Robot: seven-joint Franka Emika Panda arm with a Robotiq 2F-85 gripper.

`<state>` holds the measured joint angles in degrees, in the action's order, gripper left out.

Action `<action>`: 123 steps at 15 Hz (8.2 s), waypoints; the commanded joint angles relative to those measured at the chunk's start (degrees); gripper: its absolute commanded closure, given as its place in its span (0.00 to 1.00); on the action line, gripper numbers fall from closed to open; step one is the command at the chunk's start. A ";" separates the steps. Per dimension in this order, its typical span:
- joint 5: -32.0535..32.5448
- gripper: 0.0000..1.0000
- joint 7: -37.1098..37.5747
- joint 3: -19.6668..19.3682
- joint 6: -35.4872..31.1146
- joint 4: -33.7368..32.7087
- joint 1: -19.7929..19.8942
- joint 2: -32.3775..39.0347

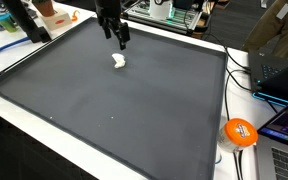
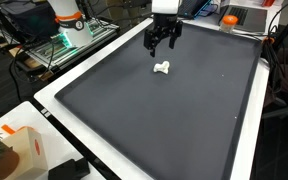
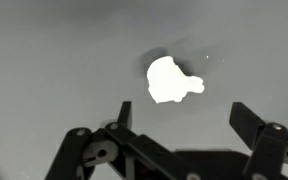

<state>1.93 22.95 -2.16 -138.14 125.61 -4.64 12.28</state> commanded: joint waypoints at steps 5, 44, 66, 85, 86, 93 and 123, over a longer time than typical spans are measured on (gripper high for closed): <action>2.57 0.00 -1.22 -0.20 -12.18 12.23 0.67 -7.26; 7.45 0.00 -9.60 -1.05 -32.53 22.81 3.12 -6.96; -3.04 0.00 -25.12 12.39 -48.87 24.51 11.03 -3.44; 1.58 0.00 -23.92 18.98 -55.49 24.76 19.84 0.05; 2.06 0.00 -24.05 19.17 -56.00 25.09 20.29 0.22; 3.99 0.00 -21.26 15.09 -67.24 29.98 17.56 2.15; -10.33 0.00 -23.38 5.31 -87.40 29.18 -1.07 9.92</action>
<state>-4.61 0.92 4.08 -223.58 155.34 -2.97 20.75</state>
